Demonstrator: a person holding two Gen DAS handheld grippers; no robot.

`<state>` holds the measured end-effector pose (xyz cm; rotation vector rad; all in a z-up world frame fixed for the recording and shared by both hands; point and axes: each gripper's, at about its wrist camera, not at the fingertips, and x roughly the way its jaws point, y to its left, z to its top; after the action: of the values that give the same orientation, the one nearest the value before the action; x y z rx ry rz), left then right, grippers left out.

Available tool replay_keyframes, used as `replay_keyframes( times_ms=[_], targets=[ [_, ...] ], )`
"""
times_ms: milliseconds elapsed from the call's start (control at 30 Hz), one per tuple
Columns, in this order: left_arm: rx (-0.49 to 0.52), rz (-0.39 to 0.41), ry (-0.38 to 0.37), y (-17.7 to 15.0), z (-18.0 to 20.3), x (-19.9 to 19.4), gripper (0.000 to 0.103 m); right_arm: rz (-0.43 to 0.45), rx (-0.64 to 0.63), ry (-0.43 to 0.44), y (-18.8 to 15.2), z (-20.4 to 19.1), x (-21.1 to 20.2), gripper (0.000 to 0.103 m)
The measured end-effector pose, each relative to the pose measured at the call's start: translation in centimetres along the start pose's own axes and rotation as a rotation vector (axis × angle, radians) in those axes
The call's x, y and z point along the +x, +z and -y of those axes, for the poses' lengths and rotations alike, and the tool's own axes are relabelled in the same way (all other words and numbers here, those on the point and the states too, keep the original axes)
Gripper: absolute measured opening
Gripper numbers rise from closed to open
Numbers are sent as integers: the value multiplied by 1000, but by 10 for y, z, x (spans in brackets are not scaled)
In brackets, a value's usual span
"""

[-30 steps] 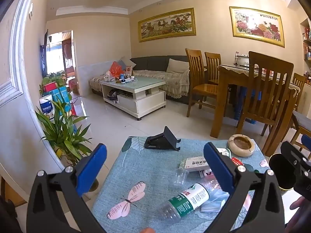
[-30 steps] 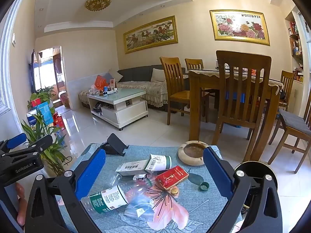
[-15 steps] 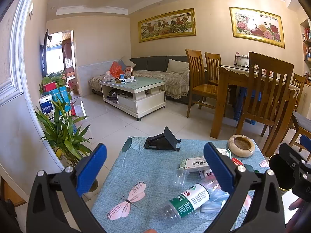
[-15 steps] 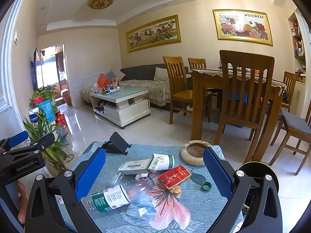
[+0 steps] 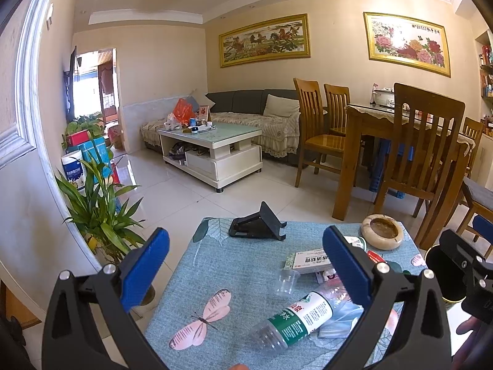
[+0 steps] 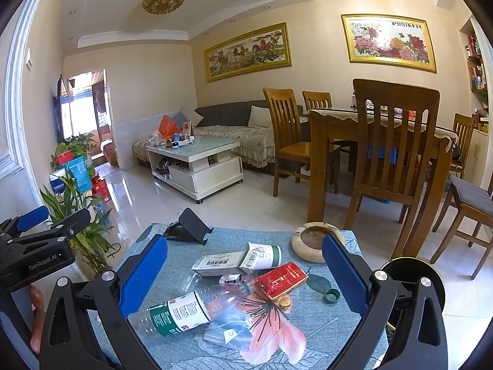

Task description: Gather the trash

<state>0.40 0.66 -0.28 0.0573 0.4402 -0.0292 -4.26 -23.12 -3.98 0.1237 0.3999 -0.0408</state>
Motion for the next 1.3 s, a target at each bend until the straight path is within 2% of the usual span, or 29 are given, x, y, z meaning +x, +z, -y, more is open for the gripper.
replay_keyframes(
  times_ms=[1300],
  targets=[
    [7, -5, -13, -2, 6, 1, 100, -3, 10, -17, -5, 7, 1, 100]
  ],
)
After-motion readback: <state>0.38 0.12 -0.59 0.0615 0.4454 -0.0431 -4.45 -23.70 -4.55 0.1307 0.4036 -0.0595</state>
